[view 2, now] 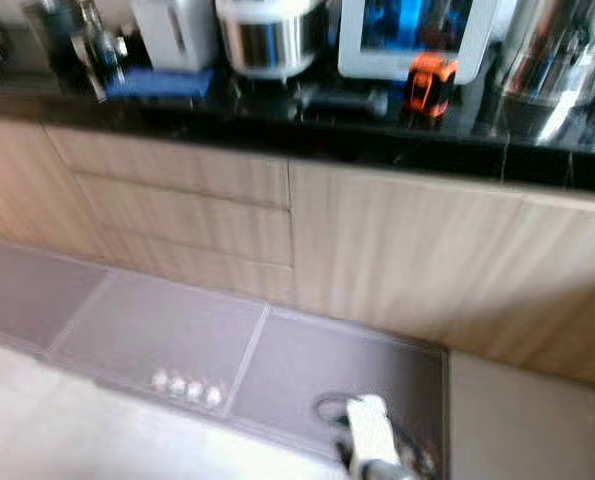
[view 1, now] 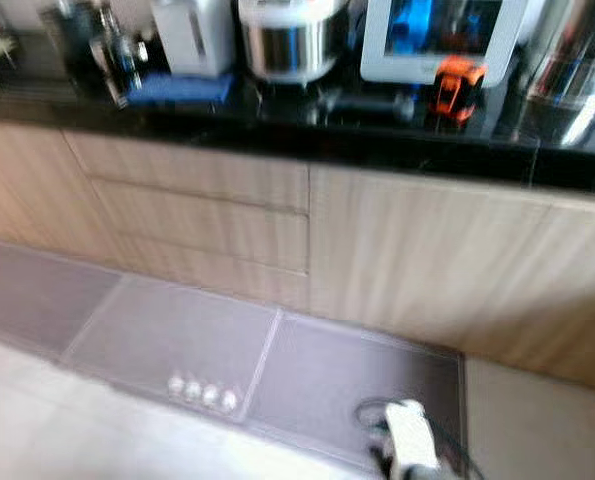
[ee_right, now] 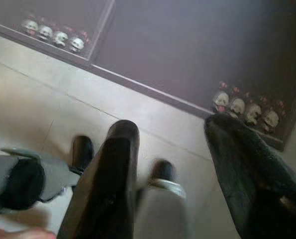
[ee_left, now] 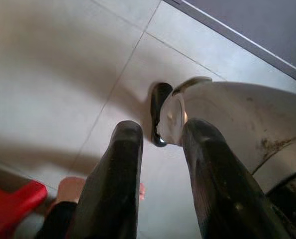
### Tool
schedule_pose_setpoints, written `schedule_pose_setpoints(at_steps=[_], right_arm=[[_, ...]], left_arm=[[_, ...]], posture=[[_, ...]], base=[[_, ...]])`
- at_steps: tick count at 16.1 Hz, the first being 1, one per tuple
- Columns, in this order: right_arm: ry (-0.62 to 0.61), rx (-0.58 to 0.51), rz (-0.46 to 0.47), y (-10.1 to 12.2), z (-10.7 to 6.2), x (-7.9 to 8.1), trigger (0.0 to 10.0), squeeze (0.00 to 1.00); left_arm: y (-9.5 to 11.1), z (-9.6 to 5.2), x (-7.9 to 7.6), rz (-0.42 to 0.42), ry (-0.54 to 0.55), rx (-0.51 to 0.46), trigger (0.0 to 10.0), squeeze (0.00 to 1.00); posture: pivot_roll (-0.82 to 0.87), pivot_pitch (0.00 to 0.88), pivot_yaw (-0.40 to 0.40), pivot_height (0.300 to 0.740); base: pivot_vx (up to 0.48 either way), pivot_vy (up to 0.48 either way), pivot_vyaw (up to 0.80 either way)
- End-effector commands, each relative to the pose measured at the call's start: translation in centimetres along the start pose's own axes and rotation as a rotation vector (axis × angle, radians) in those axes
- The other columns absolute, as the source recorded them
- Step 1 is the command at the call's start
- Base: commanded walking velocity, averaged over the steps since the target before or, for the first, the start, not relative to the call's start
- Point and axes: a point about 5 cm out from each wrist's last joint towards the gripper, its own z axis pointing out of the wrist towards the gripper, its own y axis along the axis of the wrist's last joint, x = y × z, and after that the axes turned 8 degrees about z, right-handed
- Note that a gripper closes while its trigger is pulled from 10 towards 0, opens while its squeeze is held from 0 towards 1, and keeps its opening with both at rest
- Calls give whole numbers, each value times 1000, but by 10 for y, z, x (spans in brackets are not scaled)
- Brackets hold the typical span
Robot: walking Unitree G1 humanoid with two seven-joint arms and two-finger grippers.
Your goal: Kitchen organization
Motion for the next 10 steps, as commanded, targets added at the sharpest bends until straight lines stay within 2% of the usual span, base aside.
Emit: schedule_pose_setpoints(at_steps=[1,5,10], right_arm=[[-17,-2,-6,2,-1,-7,10000,0],[-34,-21,-15,11,-2,-14,10000,0],[-53,-29,-7,13,-3,-19,10000,0]], left_arm=[[1,1,-4,-11,-8,-3,10000,0],[9,4,-10,28,-5,-22,10000,0],[17,4,-3,121,31,-62,10000,0]], posture=[[-36,0,34,740],[-13,0,18,740],[-20,0,51,740]], base=[[0,-262,0],[0,0,0],[0,0,0]])
